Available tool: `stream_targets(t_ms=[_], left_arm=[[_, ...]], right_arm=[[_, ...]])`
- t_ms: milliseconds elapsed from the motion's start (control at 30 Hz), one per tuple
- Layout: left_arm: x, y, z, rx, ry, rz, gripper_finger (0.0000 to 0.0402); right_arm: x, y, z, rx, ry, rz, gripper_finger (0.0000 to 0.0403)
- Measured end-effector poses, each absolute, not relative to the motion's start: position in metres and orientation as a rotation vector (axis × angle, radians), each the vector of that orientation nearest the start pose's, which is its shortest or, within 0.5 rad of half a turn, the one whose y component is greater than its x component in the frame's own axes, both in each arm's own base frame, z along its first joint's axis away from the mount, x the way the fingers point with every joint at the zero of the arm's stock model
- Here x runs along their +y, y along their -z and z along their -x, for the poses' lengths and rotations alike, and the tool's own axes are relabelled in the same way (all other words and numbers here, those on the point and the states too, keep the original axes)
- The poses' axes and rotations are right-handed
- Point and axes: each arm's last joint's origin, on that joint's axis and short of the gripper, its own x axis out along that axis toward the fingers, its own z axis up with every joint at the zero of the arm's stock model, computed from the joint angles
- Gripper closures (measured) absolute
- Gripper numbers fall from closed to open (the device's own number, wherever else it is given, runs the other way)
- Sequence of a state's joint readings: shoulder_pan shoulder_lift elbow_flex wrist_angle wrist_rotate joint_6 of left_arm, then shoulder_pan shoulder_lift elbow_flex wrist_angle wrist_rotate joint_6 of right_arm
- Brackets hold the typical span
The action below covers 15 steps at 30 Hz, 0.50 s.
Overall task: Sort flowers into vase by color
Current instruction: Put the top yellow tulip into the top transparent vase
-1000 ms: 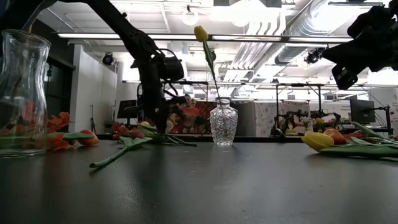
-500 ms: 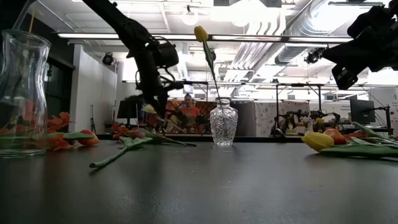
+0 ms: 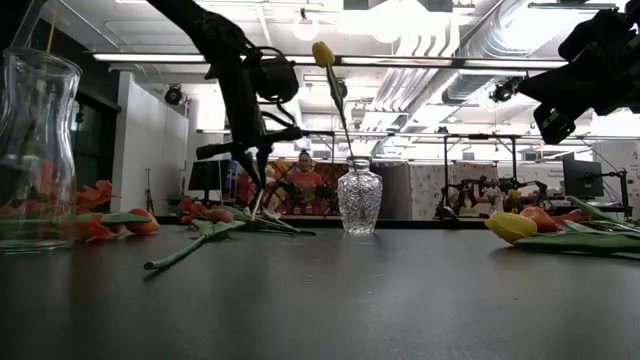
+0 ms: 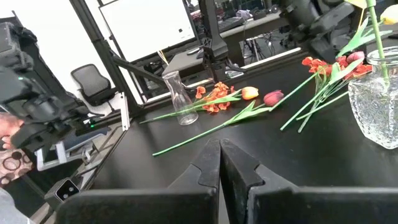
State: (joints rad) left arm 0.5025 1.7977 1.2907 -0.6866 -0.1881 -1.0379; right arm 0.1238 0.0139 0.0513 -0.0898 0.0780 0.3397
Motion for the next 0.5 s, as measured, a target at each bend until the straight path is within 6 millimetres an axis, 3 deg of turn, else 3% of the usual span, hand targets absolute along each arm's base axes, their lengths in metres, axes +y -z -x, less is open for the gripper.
stream_targets(t_ms=[133, 267, 367, 500], left_arm=[[0.162, -0.214, -0.315, 0.792, -1.140, 0.999, 0.0401], [0.152, -0.236, -0.307, 0.731, -1.205, 0.879, 0.0401], [0.156, -0.262, -0.291, 0.612, -1.258, 0.838, 0.0401], [0.163, -0.313, -0.269, 0.360, -1.218, 0.762, 0.0401]], right_arm=[[0.010, -0.171, -0.095, 0.059, -0.037, -0.335, 0.0402], [0.010, -0.171, -0.095, 0.059, -0.037, -0.334, 0.0402], [0.010, -0.171, -0.095, 0.059, -0.037, -0.334, 0.0402], [0.010, -0.171, -0.095, 0.059, -0.037, -0.335, 0.0402]])
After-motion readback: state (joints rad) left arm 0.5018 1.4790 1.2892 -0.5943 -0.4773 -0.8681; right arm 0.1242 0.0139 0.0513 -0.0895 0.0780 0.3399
